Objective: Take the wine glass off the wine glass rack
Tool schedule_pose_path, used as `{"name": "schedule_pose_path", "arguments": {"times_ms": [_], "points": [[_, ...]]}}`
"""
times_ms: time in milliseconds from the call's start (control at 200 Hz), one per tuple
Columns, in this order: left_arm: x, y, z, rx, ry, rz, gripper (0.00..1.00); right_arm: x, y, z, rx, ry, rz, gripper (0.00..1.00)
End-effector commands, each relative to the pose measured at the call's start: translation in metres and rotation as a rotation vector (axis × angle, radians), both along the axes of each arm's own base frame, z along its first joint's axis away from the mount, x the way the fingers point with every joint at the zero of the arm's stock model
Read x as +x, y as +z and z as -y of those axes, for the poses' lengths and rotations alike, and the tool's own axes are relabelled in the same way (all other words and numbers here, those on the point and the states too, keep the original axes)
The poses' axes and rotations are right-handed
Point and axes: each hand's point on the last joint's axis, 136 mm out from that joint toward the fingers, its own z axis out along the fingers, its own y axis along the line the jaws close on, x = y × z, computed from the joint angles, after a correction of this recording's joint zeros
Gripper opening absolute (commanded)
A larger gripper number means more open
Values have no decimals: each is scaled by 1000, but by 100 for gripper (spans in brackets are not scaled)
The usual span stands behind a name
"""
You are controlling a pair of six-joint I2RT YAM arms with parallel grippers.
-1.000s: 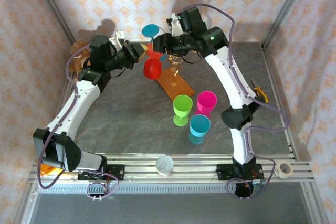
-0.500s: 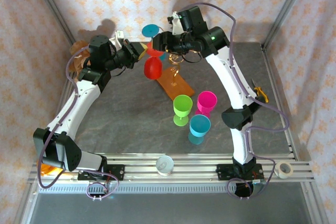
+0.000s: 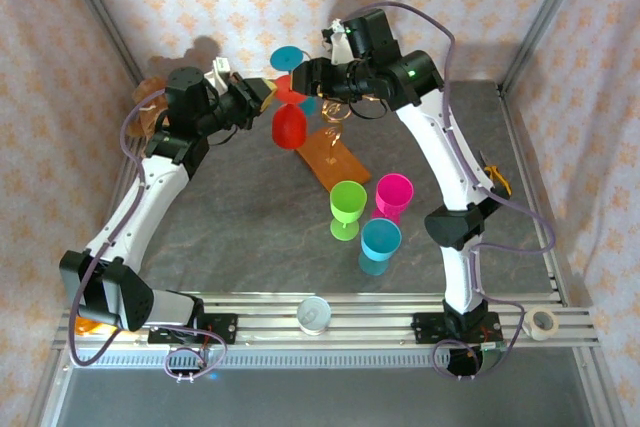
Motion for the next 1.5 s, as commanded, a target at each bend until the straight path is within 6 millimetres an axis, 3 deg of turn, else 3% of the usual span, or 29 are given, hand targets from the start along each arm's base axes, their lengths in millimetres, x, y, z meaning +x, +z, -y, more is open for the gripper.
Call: {"name": "schedule_pose_path", "arguments": {"times_ms": [0,150,521,761,1497], "points": [[-4,20,-4,-33,37,56,0,-4,34,10,50,-28,80,59],[-2,25,-5,-35,44,61,0,-4,34,10,55,-29,78,59],[15,16,-3,-20,53,46,0,-3,34,10,51,-30,84,59],[21,24,0,-23,34,69,0,-2,35,10,48,-30,92,59],[10,27,24,-24,-110,96,0,-1,35,9,54,-34,91,59]]}}
